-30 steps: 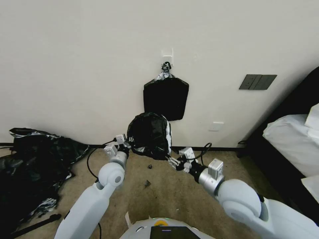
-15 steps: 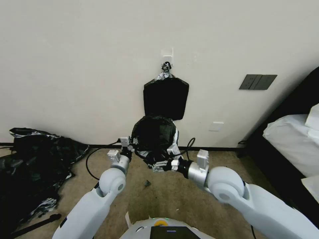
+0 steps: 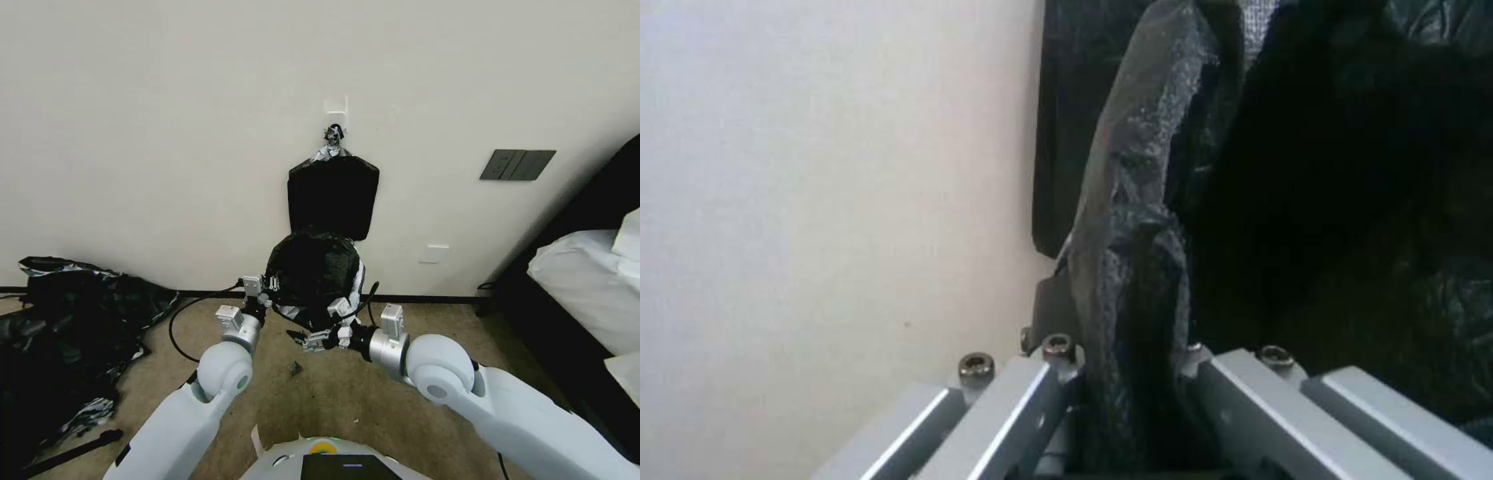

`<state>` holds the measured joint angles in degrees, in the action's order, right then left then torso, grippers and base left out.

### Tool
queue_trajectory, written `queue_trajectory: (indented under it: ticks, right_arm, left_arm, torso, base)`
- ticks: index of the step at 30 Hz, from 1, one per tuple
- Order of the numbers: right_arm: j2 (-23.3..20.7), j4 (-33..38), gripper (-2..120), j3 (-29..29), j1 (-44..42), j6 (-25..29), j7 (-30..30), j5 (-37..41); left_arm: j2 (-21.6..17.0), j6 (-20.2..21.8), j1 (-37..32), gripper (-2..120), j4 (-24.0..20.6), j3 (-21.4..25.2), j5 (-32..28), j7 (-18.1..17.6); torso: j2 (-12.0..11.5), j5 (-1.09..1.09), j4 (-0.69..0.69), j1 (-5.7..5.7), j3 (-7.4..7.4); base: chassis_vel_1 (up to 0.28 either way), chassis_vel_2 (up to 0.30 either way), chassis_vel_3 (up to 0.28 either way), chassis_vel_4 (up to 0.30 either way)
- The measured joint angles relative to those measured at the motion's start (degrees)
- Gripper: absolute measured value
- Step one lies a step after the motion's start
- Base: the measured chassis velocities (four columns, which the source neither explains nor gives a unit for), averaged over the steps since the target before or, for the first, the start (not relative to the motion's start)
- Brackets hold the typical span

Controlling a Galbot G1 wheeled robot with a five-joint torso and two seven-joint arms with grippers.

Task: Place a trash bag onto the trash bin.

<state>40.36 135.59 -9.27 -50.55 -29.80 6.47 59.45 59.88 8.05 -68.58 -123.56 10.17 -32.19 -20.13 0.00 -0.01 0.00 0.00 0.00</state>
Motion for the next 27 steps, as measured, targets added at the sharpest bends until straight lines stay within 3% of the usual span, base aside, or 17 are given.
queue_trajectory:
  ticks: [7, 12, 19, 21, 27]
  right_arm:
    - [0.28, 0.18, 100, -4.58, -0.51, 0.0, -0.3, -4.67]
    - [-0.16, -0.35, 100, -5.64, -2.1, 0.0, -0.15, -8.71]
    - [-1.63, 0.02, 100, -5.05, -4.45, 0.22, 0.28, -12.68]
    - [-1.68, -0.78, 100, -4.16, -4.96, 0.87, 1.1, -13.9]
    - [-1.71, -2.64, 100, -1.88, -5.76, 2.54, 3.42, -14.46]
  left_arm:
    - [0.65, 0.97, 0.97, 1, 0.38, -0.64, -2.0, -0.99]
    - [0.73, 2.7, 1.89, 1, -0.39, -0.47, -6.96, -3.5]
    - [1.27, 5.26, 4.02, 1, -0.85, 0.33, -17.16, -9.34]
    - [1.7, 6.25, 5.19, 1, -1.32, 0.52, -23.0, -11.94]
    - [2.15, 7.87, 6.07, 1, -1.68, 1.36, -30.15, -14.35]
  torso:
    - [0.0, 0.01, 0.0, 0.0, 0.0]
    - [0.0, 0.01, 0.0, 0.0, 0.0]
    - [0.0, 0.01, 0.0, 0.0, 0.0]
    - [0.0, 0.01, 0.0, 0.0, 0.0]
    - [0.0, 0.01, 0.01, 0.0, 0.0]
  base:
    - [0.0, 0.0, 0.0, 0.0]
    - [0.0, 0.0, 0.0, 0.0]
    - [0.0, 0.0, 0.0, 0.0]
    - [0.0, 0.0, 0.0, 0.0]
    - [0.0, 0.0, 0.0, 0.0]
